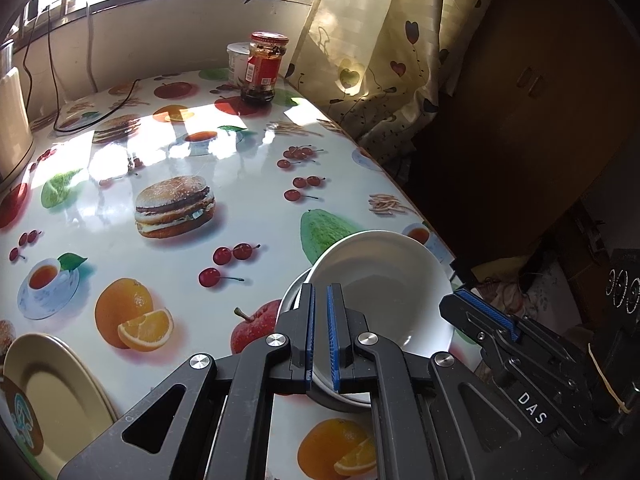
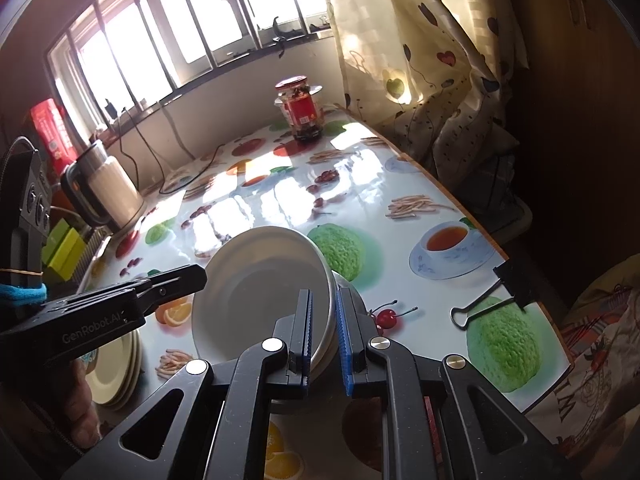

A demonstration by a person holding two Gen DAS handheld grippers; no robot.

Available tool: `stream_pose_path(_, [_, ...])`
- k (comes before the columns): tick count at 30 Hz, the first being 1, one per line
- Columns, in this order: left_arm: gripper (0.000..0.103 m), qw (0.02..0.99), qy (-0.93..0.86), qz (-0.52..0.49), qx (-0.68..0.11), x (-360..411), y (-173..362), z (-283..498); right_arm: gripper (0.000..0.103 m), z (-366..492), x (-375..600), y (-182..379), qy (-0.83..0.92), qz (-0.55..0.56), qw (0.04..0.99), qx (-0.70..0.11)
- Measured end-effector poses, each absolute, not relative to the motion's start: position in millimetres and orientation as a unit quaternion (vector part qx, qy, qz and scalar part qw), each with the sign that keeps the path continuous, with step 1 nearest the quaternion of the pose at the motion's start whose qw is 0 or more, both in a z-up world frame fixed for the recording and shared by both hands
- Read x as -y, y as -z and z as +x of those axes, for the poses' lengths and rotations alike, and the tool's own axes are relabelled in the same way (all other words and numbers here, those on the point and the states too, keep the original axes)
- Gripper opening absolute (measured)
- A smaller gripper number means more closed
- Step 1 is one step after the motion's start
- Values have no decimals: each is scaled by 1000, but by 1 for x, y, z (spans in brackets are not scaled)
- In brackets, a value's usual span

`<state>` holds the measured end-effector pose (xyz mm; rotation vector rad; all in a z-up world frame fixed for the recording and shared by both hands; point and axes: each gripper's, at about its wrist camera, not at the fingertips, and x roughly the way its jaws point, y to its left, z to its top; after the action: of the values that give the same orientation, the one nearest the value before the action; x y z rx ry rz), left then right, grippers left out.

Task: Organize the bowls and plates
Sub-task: 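Carry the blue-striped bowl with the left gripper over the steel bowl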

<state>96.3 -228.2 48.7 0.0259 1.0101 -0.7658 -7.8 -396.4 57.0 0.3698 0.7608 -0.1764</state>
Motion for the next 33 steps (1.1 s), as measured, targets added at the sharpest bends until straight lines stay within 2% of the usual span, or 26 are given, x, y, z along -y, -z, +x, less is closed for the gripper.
stream_pose_path(33, [6,802,347,-4,-486,222,-43,106,12,-15,399,-50,82,192,901,-380])
